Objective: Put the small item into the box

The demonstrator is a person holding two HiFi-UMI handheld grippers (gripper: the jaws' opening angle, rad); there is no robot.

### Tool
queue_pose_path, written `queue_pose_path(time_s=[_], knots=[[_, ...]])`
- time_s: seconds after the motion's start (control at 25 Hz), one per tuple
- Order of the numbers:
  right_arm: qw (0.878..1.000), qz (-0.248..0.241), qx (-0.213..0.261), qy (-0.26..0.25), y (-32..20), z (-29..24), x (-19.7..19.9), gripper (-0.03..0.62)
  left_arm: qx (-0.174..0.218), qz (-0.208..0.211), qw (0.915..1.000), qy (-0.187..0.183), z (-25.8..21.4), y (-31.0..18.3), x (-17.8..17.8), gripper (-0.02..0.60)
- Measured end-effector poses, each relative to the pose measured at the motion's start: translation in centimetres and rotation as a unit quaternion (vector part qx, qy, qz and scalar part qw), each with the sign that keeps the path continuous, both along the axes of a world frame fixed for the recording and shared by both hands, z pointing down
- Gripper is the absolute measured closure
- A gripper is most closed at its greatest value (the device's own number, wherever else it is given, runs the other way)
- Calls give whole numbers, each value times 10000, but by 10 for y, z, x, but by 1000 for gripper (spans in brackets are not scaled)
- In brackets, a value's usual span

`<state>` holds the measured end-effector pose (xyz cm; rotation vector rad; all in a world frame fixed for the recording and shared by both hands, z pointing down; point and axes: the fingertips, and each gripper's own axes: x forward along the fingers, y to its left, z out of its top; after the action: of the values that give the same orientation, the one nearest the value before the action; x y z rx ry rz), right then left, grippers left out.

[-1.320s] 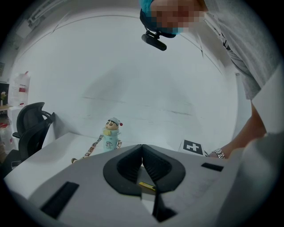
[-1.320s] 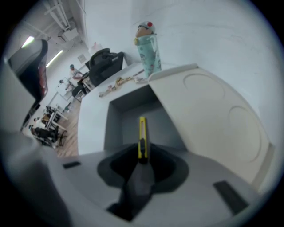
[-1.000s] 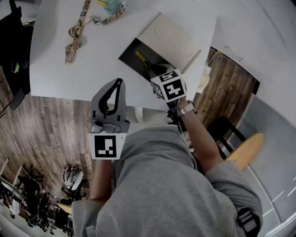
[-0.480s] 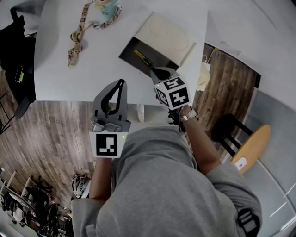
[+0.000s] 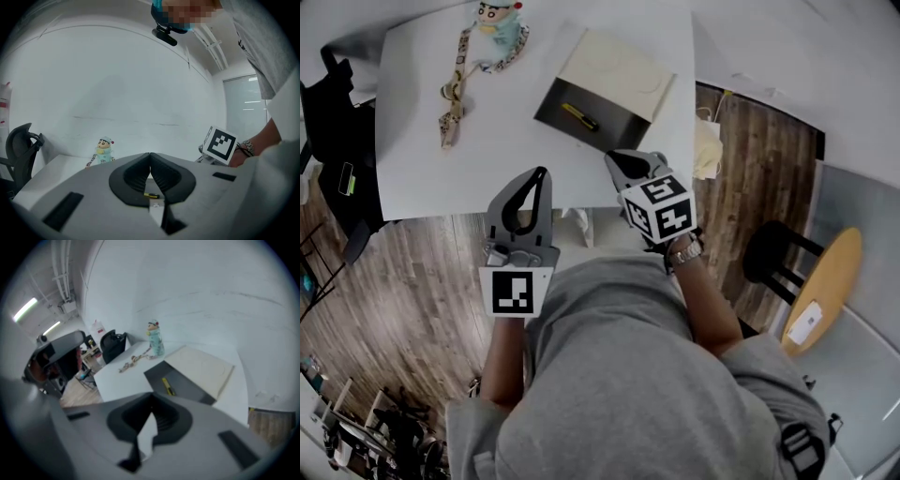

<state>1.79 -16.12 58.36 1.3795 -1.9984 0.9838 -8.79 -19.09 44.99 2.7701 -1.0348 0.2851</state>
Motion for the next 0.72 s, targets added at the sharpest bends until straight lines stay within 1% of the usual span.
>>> queue_pose_path(time_s=[0.12, 0.28, 0.44, 0.72], knots=[[9994, 179, 214, -195, 10, -20, -1, 562, 39, 27, 9999, 90, -6, 6, -1, 549], [9979, 311, 526, -234, 19, -48, 1, 562, 218, 63, 9994, 268, -20, 13, 0, 549], [9952, 406, 825, -323, 25, -74, 1, 562, 216, 30, 9990, 382, -31, 20, 0, 549], [9891, 436, 1344, -422, 28, -118, 5, 562, 403, -114, 9978, 505, -56, 22, -6, 549]])
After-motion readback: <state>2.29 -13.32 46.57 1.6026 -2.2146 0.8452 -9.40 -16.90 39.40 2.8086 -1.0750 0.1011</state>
